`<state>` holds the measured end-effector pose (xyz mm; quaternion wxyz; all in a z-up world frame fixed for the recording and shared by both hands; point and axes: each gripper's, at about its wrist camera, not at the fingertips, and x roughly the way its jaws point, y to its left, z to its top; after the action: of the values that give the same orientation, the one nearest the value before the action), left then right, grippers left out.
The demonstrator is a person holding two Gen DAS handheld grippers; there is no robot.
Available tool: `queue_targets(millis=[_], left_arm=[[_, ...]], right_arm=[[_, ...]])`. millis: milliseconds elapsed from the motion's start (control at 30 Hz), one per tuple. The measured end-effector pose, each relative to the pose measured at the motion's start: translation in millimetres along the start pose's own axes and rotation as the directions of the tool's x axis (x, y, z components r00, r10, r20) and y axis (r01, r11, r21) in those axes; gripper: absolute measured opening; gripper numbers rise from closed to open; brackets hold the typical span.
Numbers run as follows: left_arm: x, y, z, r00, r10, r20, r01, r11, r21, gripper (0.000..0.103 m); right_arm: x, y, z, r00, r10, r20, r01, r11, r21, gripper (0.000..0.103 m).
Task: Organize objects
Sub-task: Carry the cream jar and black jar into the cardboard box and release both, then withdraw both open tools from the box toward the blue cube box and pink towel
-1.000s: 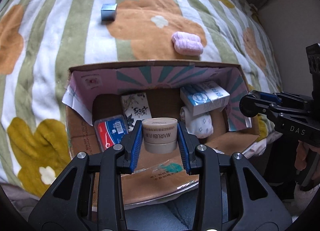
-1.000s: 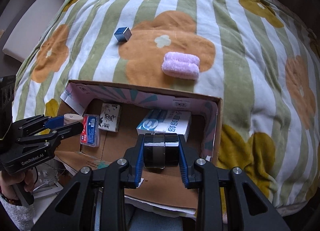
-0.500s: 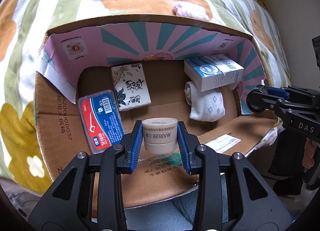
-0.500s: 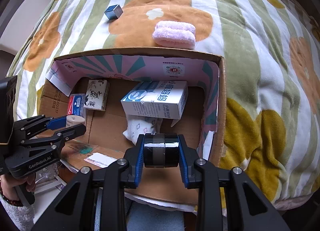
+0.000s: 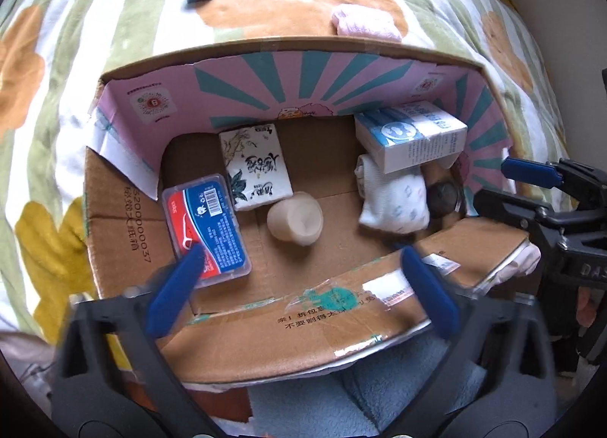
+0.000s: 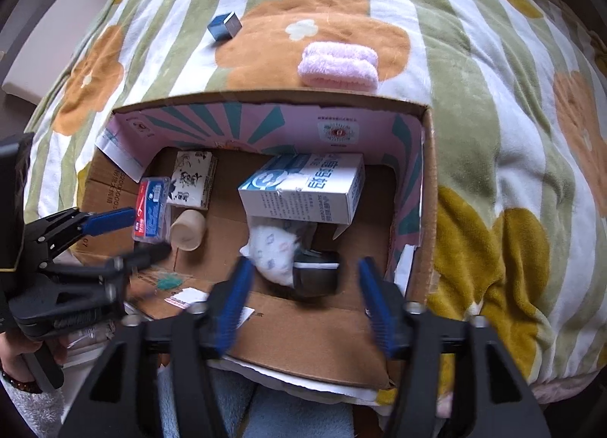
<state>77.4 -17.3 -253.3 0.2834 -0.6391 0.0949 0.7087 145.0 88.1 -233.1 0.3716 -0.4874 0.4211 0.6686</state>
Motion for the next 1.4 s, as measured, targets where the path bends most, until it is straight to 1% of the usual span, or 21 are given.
queue_targets(millis=[33, 67, 133, 167, 300, 433, 500, 600, 800, 833, 867, 900, 967, 1100, 1333, 1400], left_arm=[[-1, 0, -1, 1.0, -0.014, -0.001, 0.014, 1.0, -0.008, 0.103], [-2, 1, -2, 1.0, -0.016, -0.004, 0.016, 1.0, -0.015, 0.103], [-5, 0, -5, 1.0, -0.008, -0.01, 0.008, 1.0, -0.023, 0.103], [-7, 0, -6, 1.0, -0.003, -0.011, 0.002, 1.0, -0.028, 0.103], [-15, 0, -9, 1.0, 0.003, -0.01, -0.003, 0.999, -0.046, 0.103], [-16, -2, -10, 1.0, 0.013, -0.001, -0.013, 0.999, -0.029, 0.103], [-13, -2, -11, 1.0, 0.003, -0.002, -0.003, 0.999, -0.032, 0.103], [-7, -1, -13, 0.999, -0.029, -0.014, 0.028, 0.999, -0.046, 0.103], [-7, -5, -12, 1.0, -0.017, -0.02, 0.017, 1.0, -0.013, 0.103], [-8, -5, -11, 1.0, -0.014, -0.02, 0.014, 1.0, -0.008, 0.103], [-8, -4, -10, 1.0, -0.01, -0.019, 0.01, 1.0, -0.002, 0.103], [-9, -3, -9, 1.0, -0.007, -0.017, 0.007, 1.0, 0.003, 0.103], [-13, -1, -6, 1.0, -0.004, 0.0, 0.004, 1.0, 0.011, 0.103], [-23, 3, 0, 0.999, -0.016, 0.04, 0.015, 1.0, 0.019, 0.103], [-40, 15, 20, 0.997, 0.043, 0.067, -0.046, 0.998, 0.034, 0.103], [-50, 20, 27, 0.993, 0.071, 0.095, -0.074, 0.997, 0.032, 0.103]], right_arm=[[-3, -1, -1, 1.0, 0.008, 0.01, -0.008, 1.0, 0.004, 0.071], [-5, -2, -2, 1.0, 0.01, 0.022, -0.01, 1.0, 0.008, 0.075], [-7, -3, -4, 1.0, 0.013, 0.016, -0.013, 1.0, 0.011, 0.078], [-6, -3, -5, 1.0, 0.015, 0.007, -0.015, 1.0, 0.012, 0.078], [-8, -5, -11, 1.0, 0.026, 0.017, -0.027, 0.999, 0.025, 0.078], [-6, -5, -14, 1.0, 0.013, 0.017, -0.014, 1.0, 0.025, 0.078], [-3, -5, -15, 1.0, 0.0, 0.009, 0.0, 1.0, 0.022, 0.078], [0, -4, -16, 1.0, 0.002, -0.006, -0.002, 1.0, 0.023, 0.078], [5, 1, -14, 1.0, 0.003, -0.031, -0.002, 0.999, 0.032, 0.078], [5, 1, -13, 0.999, -0.001, -0.034, 0.002, 0.999, 0.035, 0.08], [6, 1, -13, 0.999, 0.0, -0.039, 0.002, 0.999, 0.042, 0.087], [6, 2, -13, 0.999, 0.005, -0.049, -0.002, 0.999, 0.049, 0.089], [7, 3, -11, 0.998, 0.021, -0.062, -0.017, 0.998, 0.057, 0.1], [6, 7, -6, 0.998, 0.024, -0.057, -0.02, 0.998, 0.063, 0.101], [-1, 12, 4, 0.999, 0.041, -0.028, -0.039, 0.997, 0.069, 0.101], [-5, 12, 9, 0.998, 0.061, -0.019, -0.059, 0.994, 0.087, 0.101]])
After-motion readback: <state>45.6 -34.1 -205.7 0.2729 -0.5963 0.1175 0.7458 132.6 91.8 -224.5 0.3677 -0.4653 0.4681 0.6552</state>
